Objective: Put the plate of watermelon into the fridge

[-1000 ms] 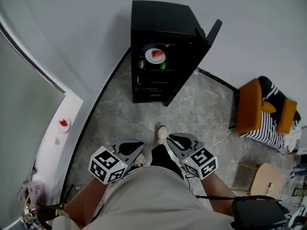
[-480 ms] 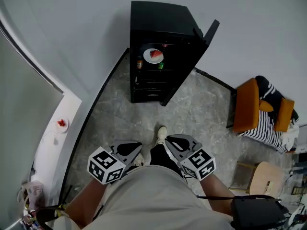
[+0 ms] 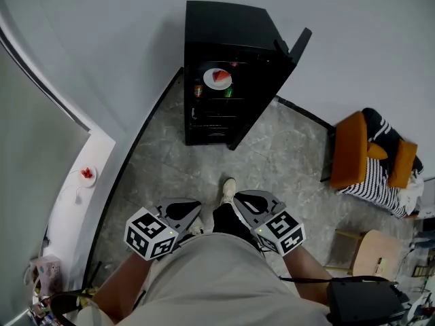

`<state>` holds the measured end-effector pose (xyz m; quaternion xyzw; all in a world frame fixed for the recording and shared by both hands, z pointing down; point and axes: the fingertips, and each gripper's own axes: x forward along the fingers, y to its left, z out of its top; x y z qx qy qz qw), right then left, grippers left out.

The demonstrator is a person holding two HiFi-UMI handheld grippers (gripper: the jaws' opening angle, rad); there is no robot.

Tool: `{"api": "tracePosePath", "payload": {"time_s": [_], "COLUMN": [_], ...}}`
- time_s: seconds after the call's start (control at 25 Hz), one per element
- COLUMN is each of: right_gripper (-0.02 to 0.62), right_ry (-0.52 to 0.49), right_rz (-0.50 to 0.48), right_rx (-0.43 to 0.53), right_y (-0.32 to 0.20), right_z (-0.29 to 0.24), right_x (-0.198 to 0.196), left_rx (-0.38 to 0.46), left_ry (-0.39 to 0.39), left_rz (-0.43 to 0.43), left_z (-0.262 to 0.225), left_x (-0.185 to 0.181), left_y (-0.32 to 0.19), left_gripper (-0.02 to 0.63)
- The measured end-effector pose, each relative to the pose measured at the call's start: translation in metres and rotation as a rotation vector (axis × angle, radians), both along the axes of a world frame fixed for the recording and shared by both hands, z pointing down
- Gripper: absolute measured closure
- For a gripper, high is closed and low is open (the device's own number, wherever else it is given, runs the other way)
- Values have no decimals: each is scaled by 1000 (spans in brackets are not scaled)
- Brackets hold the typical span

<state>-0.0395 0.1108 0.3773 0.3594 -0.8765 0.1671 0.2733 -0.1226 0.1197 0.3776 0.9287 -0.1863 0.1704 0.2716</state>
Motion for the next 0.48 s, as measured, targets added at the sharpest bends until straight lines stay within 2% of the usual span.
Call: {"api": "tracePosePath", "payload": {"time_s": [0.48], "right_gripper": [571], "right_ry": [-5], "right_rz": [20], "right_rx": [-10], "right_y": [-17], "right_z": [7], "right_x": [22], "left_rx": [-16], "left_ry": [-10], "left_rz": [12], "left_z": [10], "left_x": [23], "left_y": [-20], "left_gripper": [594]}}
